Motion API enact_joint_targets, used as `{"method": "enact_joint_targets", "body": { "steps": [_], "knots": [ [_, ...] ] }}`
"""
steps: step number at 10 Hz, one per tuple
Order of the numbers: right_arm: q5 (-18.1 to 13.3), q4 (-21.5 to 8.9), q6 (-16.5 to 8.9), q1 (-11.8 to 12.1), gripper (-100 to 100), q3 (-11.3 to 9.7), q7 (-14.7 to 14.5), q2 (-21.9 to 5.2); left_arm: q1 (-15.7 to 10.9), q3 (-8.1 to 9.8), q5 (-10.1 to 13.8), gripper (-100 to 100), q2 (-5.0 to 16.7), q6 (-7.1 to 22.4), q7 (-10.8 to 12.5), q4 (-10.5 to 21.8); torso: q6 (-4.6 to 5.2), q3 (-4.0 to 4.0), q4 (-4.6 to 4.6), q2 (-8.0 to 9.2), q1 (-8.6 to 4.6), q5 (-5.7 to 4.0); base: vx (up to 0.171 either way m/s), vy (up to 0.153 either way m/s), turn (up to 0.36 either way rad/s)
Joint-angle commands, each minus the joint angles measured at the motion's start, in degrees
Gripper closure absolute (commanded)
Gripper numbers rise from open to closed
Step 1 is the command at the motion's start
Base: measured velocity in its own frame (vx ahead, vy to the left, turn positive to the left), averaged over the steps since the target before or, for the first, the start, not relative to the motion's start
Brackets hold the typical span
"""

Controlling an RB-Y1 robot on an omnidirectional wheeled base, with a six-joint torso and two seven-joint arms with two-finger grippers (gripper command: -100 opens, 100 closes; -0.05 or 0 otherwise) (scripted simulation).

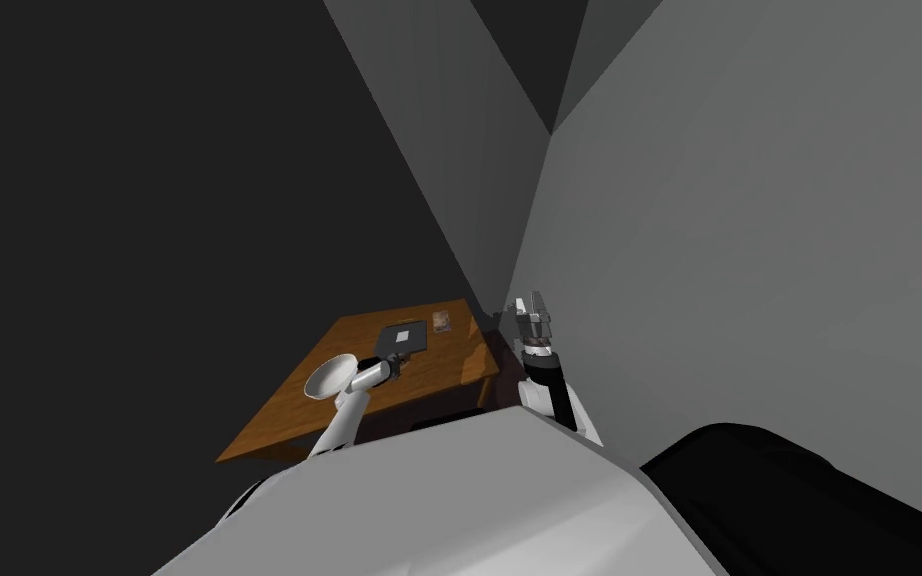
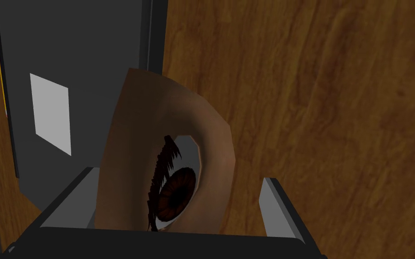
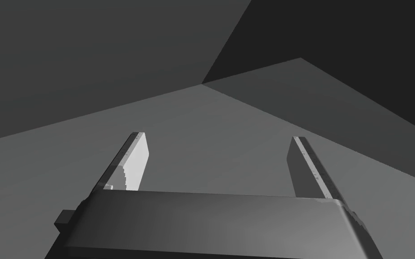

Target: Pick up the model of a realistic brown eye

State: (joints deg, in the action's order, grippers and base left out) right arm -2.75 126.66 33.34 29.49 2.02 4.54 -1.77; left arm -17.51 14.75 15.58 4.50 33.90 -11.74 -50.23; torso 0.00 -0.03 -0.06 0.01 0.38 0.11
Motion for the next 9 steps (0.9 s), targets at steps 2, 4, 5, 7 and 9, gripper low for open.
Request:
{"method": "enact_joint_targets", "body": {
  "steps": [2, 4, 5, 7, 9],
  "knots": [
    [0.0, 0.0, 0.0, 0.0, 0, 0.0, 0.0, 0.0, -1.0, -2.49, -0.5, -100, 0.2, -1.3, 3.8, 1.6, 0.00, 0.00, 0.00, 0.01, 0.00, 0.01, -0.016, 0.058, 0.018],
    [0.0, 0.0, 0.0, 0.0, 0, 0.0, 0.0, 0.0, -2.8, -6.33, -3.2, -100, -0.3, -3.4, 7.4, 4.0, 0.00, 0.00, 0.00, 0.00, -0.04, -0.01, -0.025, 0.074, 0.067],
    [0.0, 0.0, 0.0, 0.0, 0, 0.0, 0.0, 0.0, -2.8, -6.33, -3.2, -100, -0.3, -3.4, 8.8, 4.0, 0.00, 0.01, 0.00, 0.02, -0.01, 0.00, -0.013, 0.037, -0.013],
    [0.0, 0.0, 0.0, 0.0, 0, 0.0, 0.0, 0.0, -4.6, -10.18, -5.8, -100, -0.8, -5.5, 12.1, 6.4, -0.01, 0.01, 0.00, 0.01, -0.02, -0.01, -0.021, 0.073, 0.068],
    [0.0, 0.0, 0.0, 0.0, 0, 0.0, 0.0, 0.0, -6.4, -12.75, -8.5, -100, -1.3, -7.6, 15.5, 8.7, 0.01, -0.01, -0.01, -0.02, -0.16, -0.03, -0.011, 0.045, 0.044]
  ]
}}
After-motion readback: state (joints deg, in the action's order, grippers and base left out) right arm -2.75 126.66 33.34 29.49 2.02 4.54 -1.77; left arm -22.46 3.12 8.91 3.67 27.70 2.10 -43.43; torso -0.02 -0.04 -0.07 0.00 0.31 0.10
